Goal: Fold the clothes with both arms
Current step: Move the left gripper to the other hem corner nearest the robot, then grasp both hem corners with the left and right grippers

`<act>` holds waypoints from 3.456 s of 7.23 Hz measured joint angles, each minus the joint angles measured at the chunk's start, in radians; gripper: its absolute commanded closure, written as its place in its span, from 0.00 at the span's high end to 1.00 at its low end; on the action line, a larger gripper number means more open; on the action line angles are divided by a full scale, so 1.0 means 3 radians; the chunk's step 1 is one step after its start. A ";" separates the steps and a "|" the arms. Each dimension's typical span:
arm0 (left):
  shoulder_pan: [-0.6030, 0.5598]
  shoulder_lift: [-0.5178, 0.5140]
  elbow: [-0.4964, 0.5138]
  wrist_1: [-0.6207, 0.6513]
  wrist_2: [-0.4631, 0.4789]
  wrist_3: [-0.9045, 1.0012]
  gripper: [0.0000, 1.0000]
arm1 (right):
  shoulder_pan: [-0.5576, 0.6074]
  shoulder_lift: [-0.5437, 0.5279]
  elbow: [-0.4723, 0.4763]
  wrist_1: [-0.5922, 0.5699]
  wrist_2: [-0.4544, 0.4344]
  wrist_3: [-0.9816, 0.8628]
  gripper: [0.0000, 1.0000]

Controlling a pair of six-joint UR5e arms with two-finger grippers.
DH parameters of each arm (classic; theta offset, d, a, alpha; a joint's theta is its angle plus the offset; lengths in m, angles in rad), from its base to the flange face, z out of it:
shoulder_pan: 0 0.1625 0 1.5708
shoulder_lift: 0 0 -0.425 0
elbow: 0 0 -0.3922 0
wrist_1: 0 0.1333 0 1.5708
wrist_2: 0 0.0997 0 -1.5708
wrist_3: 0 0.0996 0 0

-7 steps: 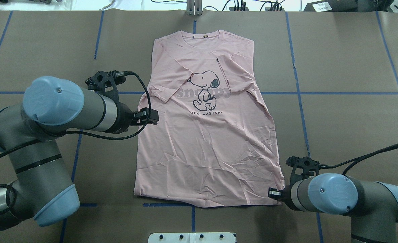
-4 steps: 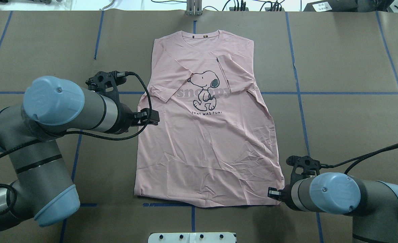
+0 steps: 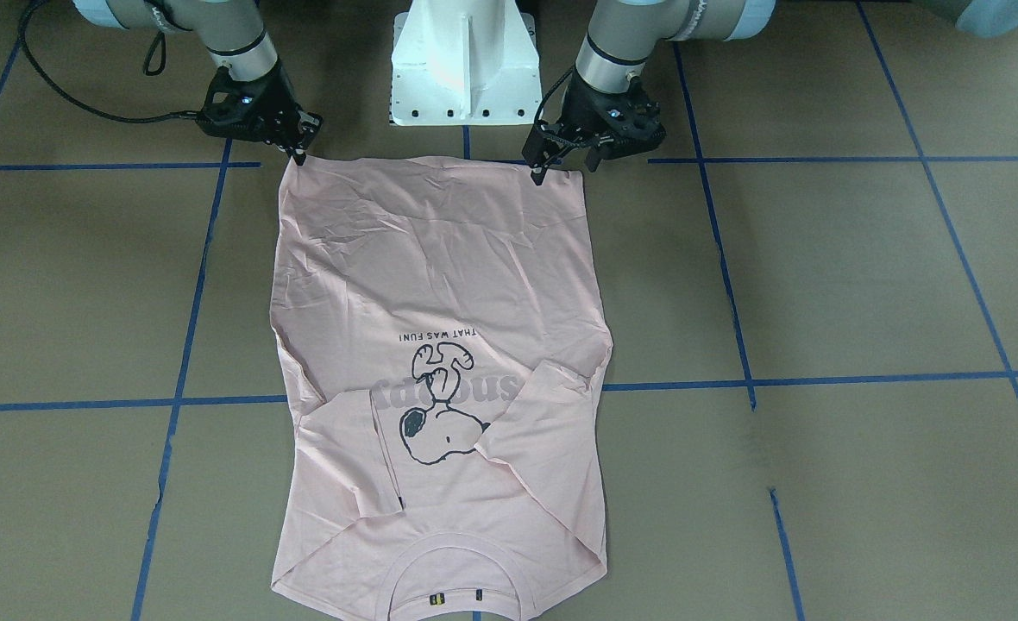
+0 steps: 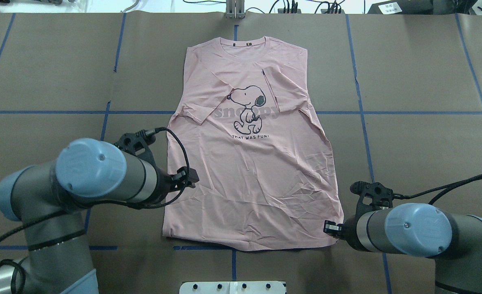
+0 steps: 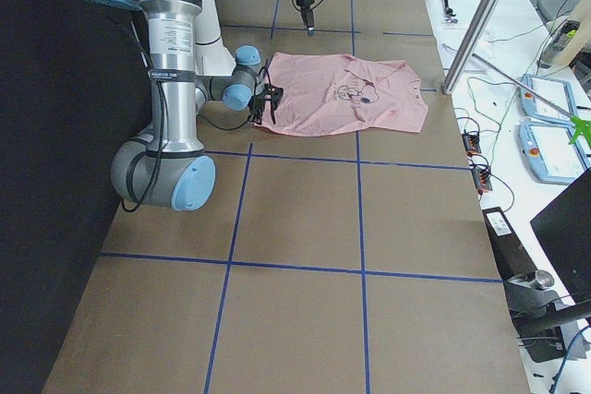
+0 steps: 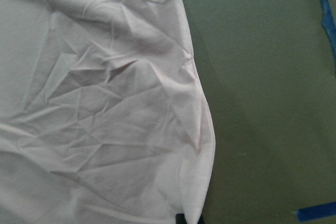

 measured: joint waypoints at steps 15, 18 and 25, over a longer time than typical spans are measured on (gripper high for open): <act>0.0478 0.0076 0.0281 0.0236 0.0424 -0.0680 0.89 | 0.0015 0.0067 0.0039 0.0003 0.0014 0.0006 0.00; 0.0471 0.0066 0.0315 0.0233 0.0422 -0.0682 0.87 | 0.0026 0.0059 0.0052 -0.0001 0.0015 0.0004 0.00; 0.0466 0.0049 0.0326 0.0232 0.0418 -0.0677 0.00 | 0.0032 0.0047 0.0056 -0.0001 0.0015 0.0004 0.00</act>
